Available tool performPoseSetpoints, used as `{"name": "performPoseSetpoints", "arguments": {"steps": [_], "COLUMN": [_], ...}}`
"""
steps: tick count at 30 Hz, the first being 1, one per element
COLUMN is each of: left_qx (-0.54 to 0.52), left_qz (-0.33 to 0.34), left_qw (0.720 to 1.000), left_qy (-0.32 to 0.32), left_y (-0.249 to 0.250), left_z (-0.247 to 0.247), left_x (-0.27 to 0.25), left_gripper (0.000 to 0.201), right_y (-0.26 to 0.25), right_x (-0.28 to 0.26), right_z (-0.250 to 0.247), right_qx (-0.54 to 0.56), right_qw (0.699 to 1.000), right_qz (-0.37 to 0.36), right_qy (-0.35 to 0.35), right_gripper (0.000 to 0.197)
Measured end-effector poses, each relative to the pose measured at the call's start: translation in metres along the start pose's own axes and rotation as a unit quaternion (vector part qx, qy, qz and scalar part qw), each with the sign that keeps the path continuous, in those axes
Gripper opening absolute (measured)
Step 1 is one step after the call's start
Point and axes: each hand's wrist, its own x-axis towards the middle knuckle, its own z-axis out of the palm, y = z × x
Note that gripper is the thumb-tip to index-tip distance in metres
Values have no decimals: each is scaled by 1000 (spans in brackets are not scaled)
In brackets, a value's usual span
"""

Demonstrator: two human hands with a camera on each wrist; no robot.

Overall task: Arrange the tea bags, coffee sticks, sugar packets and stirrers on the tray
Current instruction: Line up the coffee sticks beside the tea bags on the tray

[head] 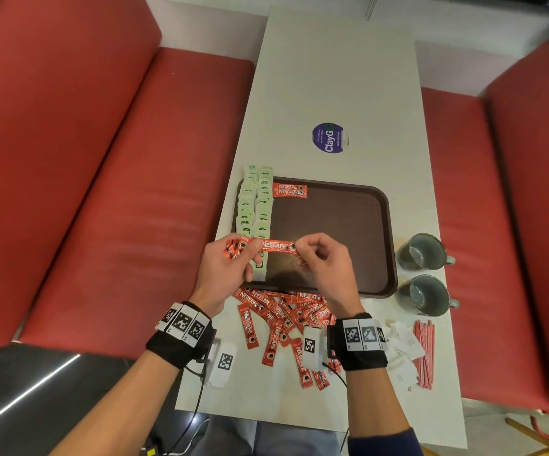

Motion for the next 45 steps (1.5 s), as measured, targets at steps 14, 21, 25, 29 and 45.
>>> {"name": "performPoseSetpoints", "arguments": {"steps": [14, 21, 25, 29, 45], "left_qx": [164, 96, 68, 59, 27], "left_qz": [72, 32, -8, -49, -84], "left_qw": [984, 994, 997, 997, 996], "left_qy": [12, 32, 31, 31, 13], "left_y": [4, -6, -17, -22, -31], "left_z": [20, 13, 1, -7, -21], "left_x": [12, 22, 22, 19, 21], "left_gripper": [23, 28, 30, 28, 16], "right_y": [-3, -4, 7, 6, 7], "right_x": [8, 48, 110, 164, 231], "right_z": [12, -1, -7, 6, 40], "right_qx": [-428, -492, -570, -624, -642], "right_qw": [872, 840, 803, 766, 755], "right_qz": [-237, -225, -174, -153, -132], "right_qy": [33, 35, 33, 17, -23], "right_gripper": [31, 26, 27, 29, 37]}}
